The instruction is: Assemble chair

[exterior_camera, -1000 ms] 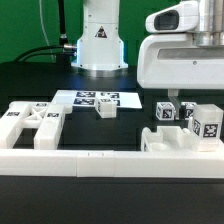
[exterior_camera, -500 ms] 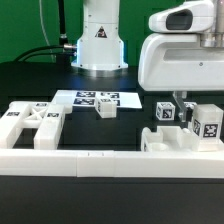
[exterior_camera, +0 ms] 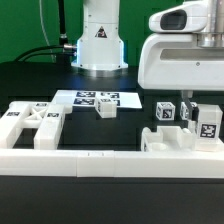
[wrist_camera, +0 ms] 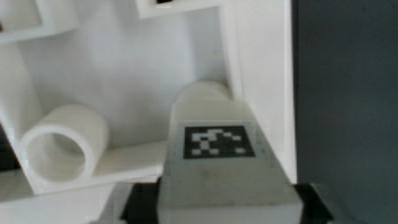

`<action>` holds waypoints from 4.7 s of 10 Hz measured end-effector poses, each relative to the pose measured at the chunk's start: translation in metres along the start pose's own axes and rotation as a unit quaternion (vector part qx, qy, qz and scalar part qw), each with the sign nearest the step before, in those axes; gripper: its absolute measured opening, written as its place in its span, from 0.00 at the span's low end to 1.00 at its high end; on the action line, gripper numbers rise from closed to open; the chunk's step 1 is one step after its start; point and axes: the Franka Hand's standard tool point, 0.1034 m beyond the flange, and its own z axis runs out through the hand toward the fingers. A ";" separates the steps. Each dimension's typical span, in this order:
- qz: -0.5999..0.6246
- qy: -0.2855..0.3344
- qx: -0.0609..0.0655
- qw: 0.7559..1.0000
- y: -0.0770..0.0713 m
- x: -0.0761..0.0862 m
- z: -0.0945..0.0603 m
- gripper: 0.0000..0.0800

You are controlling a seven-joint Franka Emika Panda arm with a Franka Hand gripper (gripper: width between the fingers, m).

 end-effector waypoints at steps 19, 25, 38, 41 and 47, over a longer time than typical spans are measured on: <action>0.339 0.006 0.009 0.941 0.004 -0.002 0.002 0.81; 0.062 0.012 0.009 0.998 -0.001 0.000 0.000 0.81; 0.263 0.013 0.010 0.965 0.004 0.002 0.000 0.36; 0.374 0.011 0.009 0.927 0.004 0.001 0.000 0.36; 0.624 0.005 0.033 0.781 0.003 -0.003 -0.001 0.36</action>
Offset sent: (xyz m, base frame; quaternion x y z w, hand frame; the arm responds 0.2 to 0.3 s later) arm 0.0000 0.0000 0.0000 0.0000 0.0000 0.1296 0.9916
